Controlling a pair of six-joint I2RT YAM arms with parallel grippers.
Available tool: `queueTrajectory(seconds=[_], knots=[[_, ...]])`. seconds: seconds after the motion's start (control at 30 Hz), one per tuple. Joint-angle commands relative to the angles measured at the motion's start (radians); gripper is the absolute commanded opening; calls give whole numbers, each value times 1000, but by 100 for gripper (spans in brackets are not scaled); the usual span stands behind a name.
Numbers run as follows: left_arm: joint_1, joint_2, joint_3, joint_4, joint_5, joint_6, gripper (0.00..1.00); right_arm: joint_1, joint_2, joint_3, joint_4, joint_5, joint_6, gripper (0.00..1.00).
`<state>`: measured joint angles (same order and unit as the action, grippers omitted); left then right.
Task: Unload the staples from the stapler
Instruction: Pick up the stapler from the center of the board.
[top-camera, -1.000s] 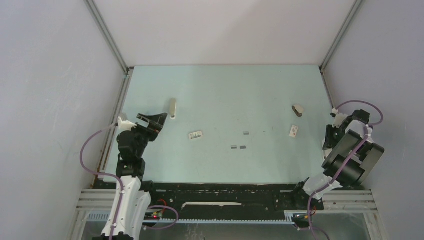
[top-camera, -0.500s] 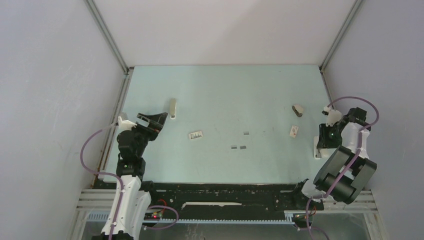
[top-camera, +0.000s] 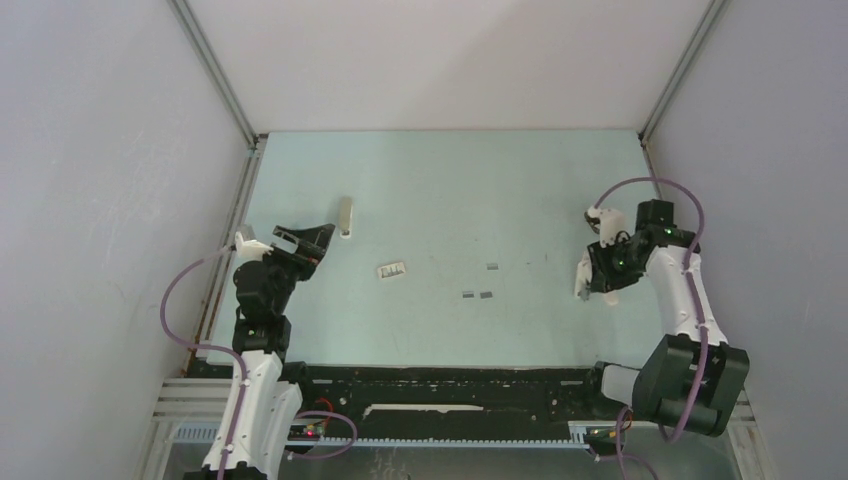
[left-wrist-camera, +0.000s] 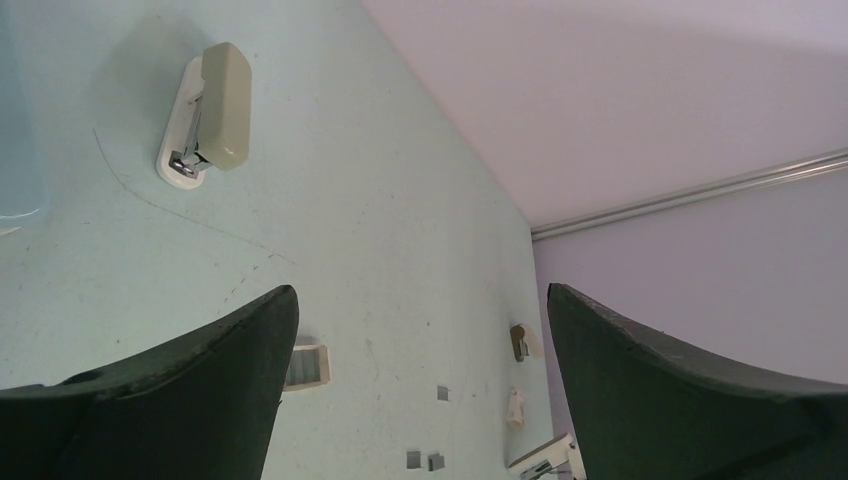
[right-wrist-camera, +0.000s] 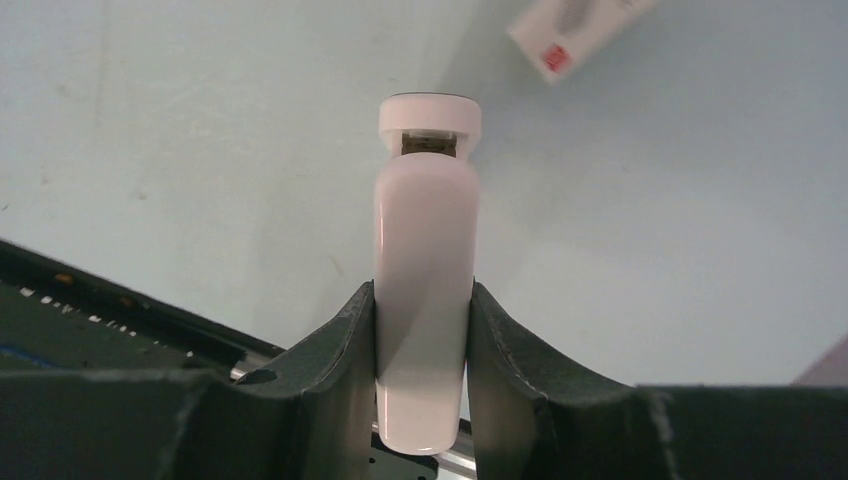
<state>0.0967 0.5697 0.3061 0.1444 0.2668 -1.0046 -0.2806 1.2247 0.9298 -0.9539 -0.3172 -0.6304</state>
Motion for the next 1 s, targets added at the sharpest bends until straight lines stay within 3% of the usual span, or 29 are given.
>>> queueTrajectory(seconds=[0.0,0.47,0.73,0.97], knots=[[5,2,-33,40,25,-5,100,141,-20,33,-18,-38,59,0],[-3,-24,-64,119,90,8,100,525,129,147,36,-168,145,0],[-142,-4,-96,217,75,60,100,584,238,223,76,-274,164,0],[-275,95,-133,417,91,107,100,568,284,240,90,-353,176,0]])
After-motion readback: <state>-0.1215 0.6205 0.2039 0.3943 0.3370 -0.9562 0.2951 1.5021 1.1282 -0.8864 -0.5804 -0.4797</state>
